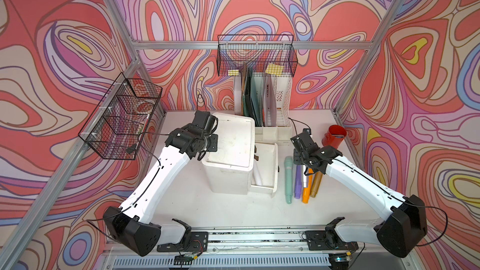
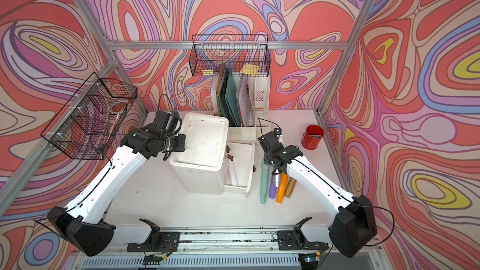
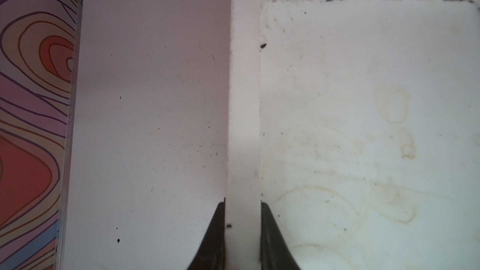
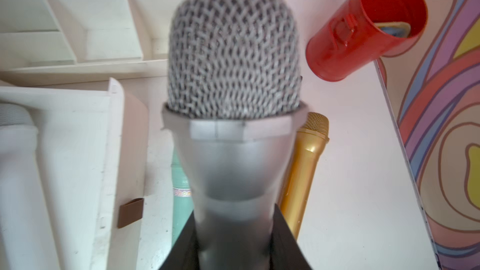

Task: Take the microphone out of the drawer
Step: Place the microphone at the center of the board.

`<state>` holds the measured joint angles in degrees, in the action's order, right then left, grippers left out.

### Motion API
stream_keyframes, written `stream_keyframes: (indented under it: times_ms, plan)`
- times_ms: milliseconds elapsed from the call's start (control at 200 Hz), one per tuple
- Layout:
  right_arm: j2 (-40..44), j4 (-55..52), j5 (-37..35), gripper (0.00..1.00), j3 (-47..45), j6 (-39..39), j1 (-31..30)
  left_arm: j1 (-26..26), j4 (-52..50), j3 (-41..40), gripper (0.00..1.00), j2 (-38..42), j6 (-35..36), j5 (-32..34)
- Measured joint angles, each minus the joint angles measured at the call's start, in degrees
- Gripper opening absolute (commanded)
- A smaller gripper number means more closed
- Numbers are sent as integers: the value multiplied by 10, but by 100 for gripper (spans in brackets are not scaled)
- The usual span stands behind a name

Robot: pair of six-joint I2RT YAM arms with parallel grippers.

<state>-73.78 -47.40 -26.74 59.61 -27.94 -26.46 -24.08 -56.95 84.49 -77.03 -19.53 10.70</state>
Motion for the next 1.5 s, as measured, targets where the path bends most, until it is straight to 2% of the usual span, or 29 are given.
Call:
stream_keyframes:
  times_ms: [230,481,701,1127,1502]
  plan:
    - [37,3,26,0,-56,-9,100,0,0,0,0,0,0,0]
    - [39,14,45,1,-64,9,201,0,1,0,0,0,0,0]
    - [33,43,89,0,-76,31,294,0,2,-1,0,0,0,0]
    - [-36,94,189,2,-129,45,378,0,2,-1,0,0,0,0]
    - [-116,124,254,8,-146,49,401,0,2,-1,0,0,0,1]
